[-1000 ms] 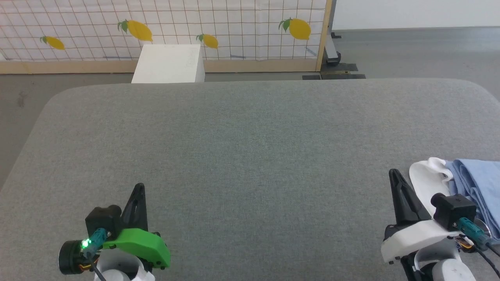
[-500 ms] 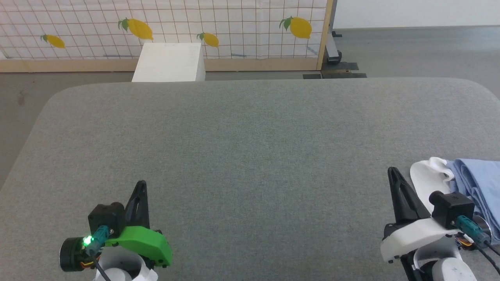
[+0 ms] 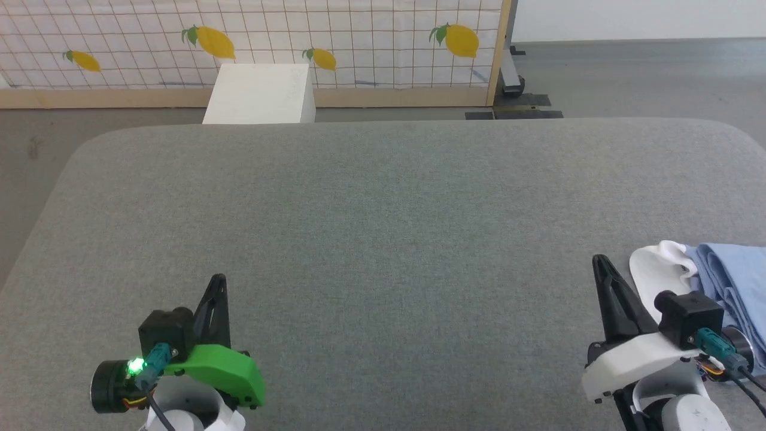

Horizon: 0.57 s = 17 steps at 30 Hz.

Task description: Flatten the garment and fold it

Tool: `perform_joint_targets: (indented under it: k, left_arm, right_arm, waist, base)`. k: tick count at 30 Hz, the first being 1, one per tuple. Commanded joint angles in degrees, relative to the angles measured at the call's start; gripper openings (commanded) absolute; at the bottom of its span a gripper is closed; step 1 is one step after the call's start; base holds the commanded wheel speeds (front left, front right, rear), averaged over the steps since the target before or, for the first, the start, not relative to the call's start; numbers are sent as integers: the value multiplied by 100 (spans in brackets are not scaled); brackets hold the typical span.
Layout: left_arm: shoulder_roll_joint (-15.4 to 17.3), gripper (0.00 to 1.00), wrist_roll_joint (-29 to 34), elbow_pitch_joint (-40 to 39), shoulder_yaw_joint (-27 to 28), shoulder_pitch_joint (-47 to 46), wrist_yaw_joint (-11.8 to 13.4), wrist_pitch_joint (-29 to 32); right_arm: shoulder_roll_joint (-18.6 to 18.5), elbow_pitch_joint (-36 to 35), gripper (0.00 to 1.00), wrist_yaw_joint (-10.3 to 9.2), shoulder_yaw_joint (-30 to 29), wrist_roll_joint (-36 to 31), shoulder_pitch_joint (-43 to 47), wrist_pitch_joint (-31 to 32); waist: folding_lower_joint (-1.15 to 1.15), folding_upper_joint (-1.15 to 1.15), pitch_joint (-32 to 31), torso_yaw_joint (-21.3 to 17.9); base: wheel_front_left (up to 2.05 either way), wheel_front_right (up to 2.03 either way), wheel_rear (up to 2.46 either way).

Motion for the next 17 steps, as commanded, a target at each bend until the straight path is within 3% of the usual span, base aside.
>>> perform_joint_targets:
  k: [1,17]
  left_arm:
    - [-43,0,77,-42,33,101,-31,47]
    - [-161,0,337,-202,136,134,-85,206]
  right_arm:
    - [3,-56,0,-5,17,-78,105,35]
    - [4,-200,0,-6,45,-222,132,174]
  waist:
    - [0,0,2,1]
    - [0,0,26,15]
  base:
    - [0,0,0]
    - [0,0,0]
